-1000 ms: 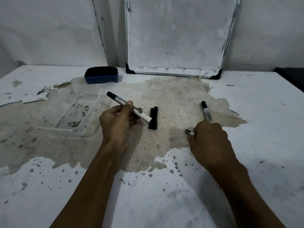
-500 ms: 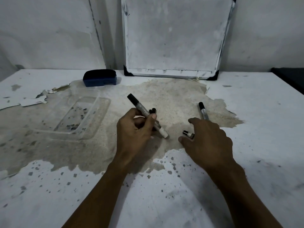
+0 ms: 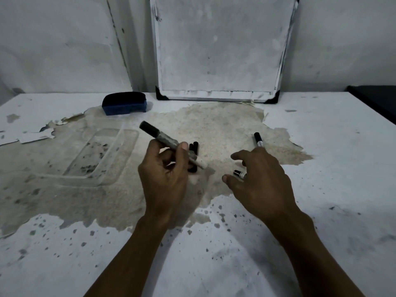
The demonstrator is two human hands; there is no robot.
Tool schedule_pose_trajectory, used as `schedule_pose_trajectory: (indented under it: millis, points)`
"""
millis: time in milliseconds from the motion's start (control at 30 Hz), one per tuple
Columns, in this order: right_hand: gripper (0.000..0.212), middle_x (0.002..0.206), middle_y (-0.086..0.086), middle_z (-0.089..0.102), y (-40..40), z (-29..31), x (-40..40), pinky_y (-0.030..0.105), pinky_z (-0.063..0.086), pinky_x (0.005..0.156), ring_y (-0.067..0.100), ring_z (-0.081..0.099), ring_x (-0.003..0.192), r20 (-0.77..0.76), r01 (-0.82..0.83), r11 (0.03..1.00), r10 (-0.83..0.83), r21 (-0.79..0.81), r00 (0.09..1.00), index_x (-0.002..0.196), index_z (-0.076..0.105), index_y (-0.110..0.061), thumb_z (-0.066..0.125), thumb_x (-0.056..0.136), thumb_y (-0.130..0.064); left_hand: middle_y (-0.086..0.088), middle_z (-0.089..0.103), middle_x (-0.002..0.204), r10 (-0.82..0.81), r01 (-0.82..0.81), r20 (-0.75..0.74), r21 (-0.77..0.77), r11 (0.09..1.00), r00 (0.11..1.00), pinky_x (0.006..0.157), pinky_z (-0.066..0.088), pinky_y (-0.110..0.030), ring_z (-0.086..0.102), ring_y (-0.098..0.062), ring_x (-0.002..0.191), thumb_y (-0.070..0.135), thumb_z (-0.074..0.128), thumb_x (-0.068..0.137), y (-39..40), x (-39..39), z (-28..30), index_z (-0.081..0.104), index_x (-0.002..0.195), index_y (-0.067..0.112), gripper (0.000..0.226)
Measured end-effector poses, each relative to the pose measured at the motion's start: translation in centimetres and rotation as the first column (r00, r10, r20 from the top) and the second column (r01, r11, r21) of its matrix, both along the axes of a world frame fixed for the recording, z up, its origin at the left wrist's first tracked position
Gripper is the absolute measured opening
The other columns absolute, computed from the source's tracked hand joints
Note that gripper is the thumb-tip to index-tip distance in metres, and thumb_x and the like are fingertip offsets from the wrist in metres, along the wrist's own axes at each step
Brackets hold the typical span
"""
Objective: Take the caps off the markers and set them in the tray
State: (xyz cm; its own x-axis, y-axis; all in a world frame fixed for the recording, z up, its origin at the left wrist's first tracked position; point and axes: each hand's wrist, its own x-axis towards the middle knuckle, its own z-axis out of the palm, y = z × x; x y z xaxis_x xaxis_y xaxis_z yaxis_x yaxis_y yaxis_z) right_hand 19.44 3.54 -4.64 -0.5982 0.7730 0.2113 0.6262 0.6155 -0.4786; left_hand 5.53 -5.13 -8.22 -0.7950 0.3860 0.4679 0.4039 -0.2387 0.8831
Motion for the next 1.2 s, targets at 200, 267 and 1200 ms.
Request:
schedule_pose_trajectory:
  millis: [200,267,1200]
  points:
    - [0.048,0.123,-0.001,0.054,-0.1,-0.1,-0.1,0.042,0.052,0.085,0.018,0.056,0.113,-0.005,-0.024,1.0,0.024,-0.01,1.0,0.122,0.056,-0.027,0.071,0.079,-0.041,0.002,0.077,0.081,0.012,-0.016,-0.054,-0.067,0.998,0.998,0.062,0.061,-0.028,0.076,-0.009,0.072,0.03,0.062,0.092,0.0,0.4,-0.5,0.057,0.094,0.018,0.013]
    - [0.048,0.124,0.0,0.054,0.0,-0.2,-0.2,0.043,0.051,0.088,0.018,0.055,0.114,-0.008,-0.03,0.999,0.029,-0.015,1.0,0.122,0.056,-0.027,0.071,0.079,-0.042,0.003,0.077,0.078,0.015,-0.018,-0.041,-0.083,0.996,0.999,0.061,0.062,-0.03,0.075,-0.009,0.072,0.032,0.062,0.092,0.1,0.4,-0.3,0.058,0.094,0.018,0.014]
    - [0.016,0.083,-0.002,0.067,-0.7,-0.3,-1.2,0.041,0.052,0.066,0.018,0.06,0.079,-0.363,-0.138,0.976,0.191,0.167,0.912,0.086,0.075,-0.017,0.081,0.072,-0.021,-0.003,0.077,0.068,-0.046,0.018,0.293,0.097,0.995,0.955,0.055,0.06,-0.032,0.074,-0.022,0.059,0.019,0.065,0.092,-1.2,-0.6,2.9,0.065,0.086,0.009,0.012]
